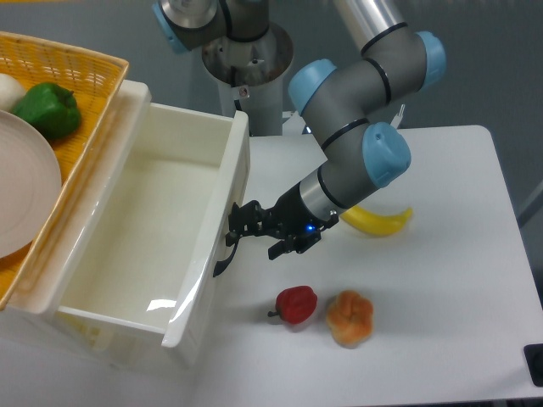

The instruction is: Slide the top white drawer open

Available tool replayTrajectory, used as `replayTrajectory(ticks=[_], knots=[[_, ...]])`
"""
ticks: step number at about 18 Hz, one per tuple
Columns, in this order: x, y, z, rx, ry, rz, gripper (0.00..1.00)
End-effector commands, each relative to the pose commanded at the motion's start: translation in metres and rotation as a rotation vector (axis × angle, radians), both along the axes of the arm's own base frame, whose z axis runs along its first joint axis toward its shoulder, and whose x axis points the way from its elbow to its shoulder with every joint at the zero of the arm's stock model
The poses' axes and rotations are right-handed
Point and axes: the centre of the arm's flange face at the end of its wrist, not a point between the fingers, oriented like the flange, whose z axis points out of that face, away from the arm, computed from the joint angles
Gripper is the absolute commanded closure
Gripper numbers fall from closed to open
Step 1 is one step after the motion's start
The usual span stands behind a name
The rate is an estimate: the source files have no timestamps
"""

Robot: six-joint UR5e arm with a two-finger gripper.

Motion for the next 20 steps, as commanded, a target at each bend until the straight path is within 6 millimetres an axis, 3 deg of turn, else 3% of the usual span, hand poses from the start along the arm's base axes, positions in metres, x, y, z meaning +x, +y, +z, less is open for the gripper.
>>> replayTrajectory(ticks=[11,15,20], knots=[[-0.008,-0.003,-0.002,0.055,-0.040,0.033,0.00],[-0.004,-0.007,-0.011,0.041,-0.044,0.029,0.00],[-0.018,-0.018,-0.010,0.043,-0.024,0.044,0.00]])
